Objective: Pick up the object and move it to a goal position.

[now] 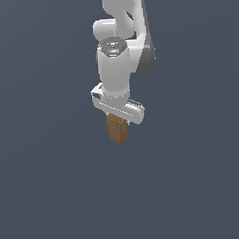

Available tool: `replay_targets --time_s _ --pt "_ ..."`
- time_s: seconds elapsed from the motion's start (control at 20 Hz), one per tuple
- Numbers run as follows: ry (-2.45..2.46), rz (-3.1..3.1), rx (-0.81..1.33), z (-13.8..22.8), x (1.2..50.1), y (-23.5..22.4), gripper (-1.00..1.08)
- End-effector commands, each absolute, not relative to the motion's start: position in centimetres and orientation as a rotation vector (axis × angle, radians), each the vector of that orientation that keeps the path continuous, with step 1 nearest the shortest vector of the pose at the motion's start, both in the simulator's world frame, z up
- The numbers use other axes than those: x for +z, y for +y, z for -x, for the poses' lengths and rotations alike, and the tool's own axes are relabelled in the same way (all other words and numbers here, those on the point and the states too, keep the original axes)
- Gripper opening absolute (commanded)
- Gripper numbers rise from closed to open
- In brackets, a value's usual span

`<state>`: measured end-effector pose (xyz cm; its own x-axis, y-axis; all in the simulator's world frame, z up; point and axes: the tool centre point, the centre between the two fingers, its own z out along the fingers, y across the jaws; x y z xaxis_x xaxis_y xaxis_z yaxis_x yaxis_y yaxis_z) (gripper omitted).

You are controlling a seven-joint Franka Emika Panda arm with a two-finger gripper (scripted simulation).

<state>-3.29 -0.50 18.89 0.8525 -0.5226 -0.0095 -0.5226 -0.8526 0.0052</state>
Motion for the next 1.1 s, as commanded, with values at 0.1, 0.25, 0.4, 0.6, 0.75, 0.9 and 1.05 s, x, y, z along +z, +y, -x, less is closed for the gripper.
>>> replay_targets --time_s 0.1,0.25,0.4,0.6,0.75,0.9,1.05 --pt "-0.853 -3.024 -0.001 6.1 21.5 -0.5 -1.00" --pt "-0.853 -3.024 -0.001 7.9 22.7 -0.5 -1.00" --pt "-0.853 -3.024 0.000 9.3 23.8 -0.6 -1.00" --pt "-0.853 -3.024 0.000 10.8 24.9 -0.6 -1.00" --pt "-0.853 -3.024 0.000 11.5 25.5 -0.6 -1.00" --pt "-0.853 -3.024 0.000 11.9 25.8 -0.6 -1.00" --pt "-0.853 -3.024 0.000 12.0 26.0 -0.6 -1.00"
